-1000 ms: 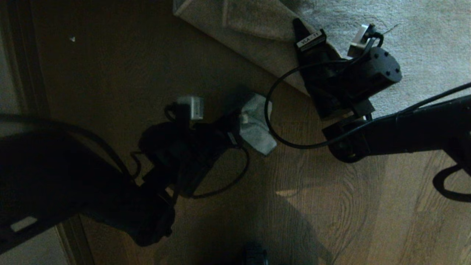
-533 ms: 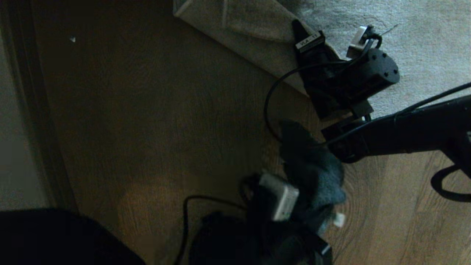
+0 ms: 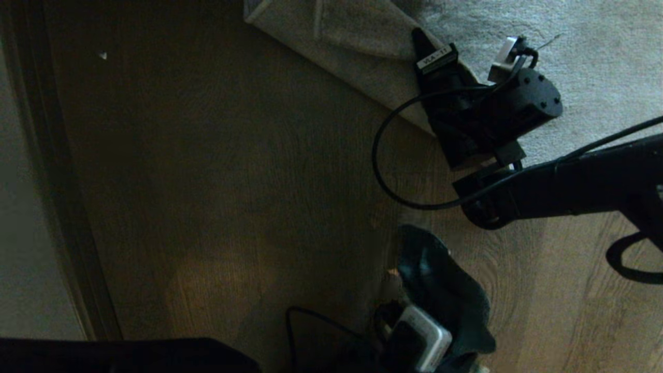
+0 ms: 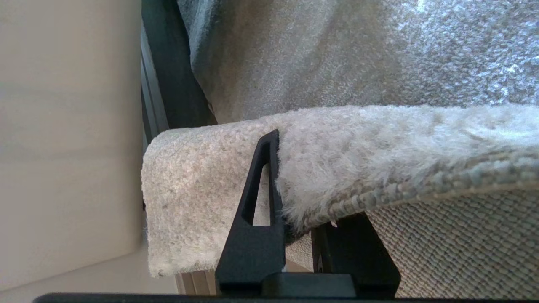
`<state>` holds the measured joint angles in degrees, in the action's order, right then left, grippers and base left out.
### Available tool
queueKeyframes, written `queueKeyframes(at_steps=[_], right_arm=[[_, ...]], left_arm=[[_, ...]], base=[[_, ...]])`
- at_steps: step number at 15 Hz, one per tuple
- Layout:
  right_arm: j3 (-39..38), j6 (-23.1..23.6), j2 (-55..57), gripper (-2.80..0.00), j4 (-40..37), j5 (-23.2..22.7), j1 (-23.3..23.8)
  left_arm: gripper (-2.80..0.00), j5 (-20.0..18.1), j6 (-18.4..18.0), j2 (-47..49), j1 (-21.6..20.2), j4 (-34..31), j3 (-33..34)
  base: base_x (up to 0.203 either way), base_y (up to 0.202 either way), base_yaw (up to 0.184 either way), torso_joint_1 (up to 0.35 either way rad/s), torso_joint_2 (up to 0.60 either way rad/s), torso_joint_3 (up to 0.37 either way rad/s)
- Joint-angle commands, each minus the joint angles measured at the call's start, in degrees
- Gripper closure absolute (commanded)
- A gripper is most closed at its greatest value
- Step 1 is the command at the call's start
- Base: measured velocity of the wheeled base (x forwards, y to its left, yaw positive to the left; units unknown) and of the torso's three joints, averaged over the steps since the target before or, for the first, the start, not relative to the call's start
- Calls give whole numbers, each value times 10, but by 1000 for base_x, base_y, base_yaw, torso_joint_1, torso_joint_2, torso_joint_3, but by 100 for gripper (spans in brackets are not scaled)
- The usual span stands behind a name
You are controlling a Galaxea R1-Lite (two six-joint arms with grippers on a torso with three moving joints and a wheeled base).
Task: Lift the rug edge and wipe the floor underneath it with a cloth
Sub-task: Wipe the floor under the carpet with a rag
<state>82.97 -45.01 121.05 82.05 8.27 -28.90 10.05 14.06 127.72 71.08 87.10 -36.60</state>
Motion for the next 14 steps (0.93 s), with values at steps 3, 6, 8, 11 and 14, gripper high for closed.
queueKeyframes(at_steps=[3,6,8,11,14], right_arm=[[-2,-1,2,0,8,1,1],[-11,-3,2,0,16,-1,3],[-9,-3,2,0,16,-2,7],[5,-5,-5,0,16,-6,12],[34,-4,-10,0,7,-11,14]], left_arm=[[0,-2,2,41,-39,28,-72],[0,-13,1,56,-86,29,-121],[0,-22,1,62,-116,29,-150],[0,-26,2,70,-153,29,-162],[0,-27,2,69,-184,29,-181]], base=[[0,0,0,0,0,0],[0,0,0,0,0,0],[0,0,0,0,0,0],[0,0,0,0,0,0],[0,0,0,0,0,0]])
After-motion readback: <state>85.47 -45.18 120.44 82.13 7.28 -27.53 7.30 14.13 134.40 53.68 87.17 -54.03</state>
